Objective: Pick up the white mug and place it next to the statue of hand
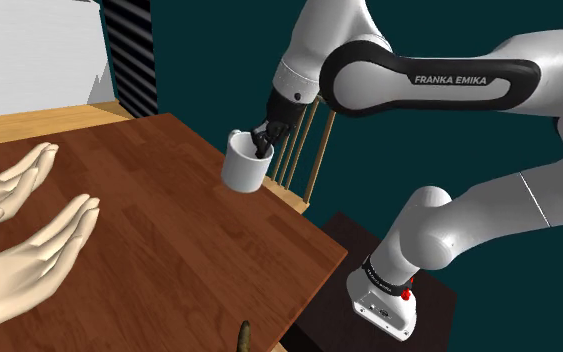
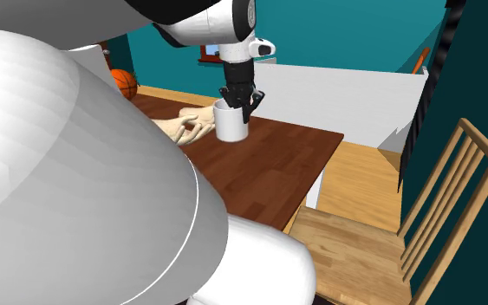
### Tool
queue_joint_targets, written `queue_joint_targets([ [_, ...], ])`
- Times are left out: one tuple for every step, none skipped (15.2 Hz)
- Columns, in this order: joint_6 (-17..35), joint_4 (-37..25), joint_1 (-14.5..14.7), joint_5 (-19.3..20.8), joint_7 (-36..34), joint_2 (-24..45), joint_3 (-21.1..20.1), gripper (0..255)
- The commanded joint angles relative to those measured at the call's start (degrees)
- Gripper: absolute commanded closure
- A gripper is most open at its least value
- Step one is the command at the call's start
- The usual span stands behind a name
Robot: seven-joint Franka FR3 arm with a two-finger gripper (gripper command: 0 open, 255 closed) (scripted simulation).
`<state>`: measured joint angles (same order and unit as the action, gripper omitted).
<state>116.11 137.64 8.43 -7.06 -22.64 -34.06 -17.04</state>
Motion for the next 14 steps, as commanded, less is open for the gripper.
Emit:
queue_joint_targets([
  [-1.5,-1.6,-0.1,0.1,0.0,0.1,0.1,255],
  [-2.1,-2.1,-0.1,0.2,0.0,0.1,0.2,255],
  [-1.5,-3.9,-0.4,0.5,-0.8,2.4,-0.6,255],
  [-1.0,-5.8,-0.7,0.9,-1.6,4.8,-1.5,255],
  [-0.6,-7.8,-1.1,1.4,-2.5,7.1,-2.3,255],
  [-0.3,-9.8,-1.4,1.9,-3.4,9.4,-3.1,255],
  [0.0,-11.8,-1.7,2.6,-4.3,11.8,-3.9,255],
  [0.1,-14.0,-2.0,3.3,-5.3,14.2,-4.8,255],
  [0.2,-16.2,-2.3,4.2,-6.3,16.5,-5.6,255],
  [0.2,-18.4,-2.5,5.1,-7.3,18.9,-6.4,255],
  [0.2,-20.8,-2.7,6.1,-8.4,21.4,-7.1,255],
  [0.0,-23.2,-2.8,7.3,-9.5,23.8,-7.9,255],
  [-0.3,-25.7,-2.8,8.5,-10.7,26.4,-8.6,255],
  [-0.6,-28.3,-2.8,9.8,-11.8,28.9,-9.2,255],
])
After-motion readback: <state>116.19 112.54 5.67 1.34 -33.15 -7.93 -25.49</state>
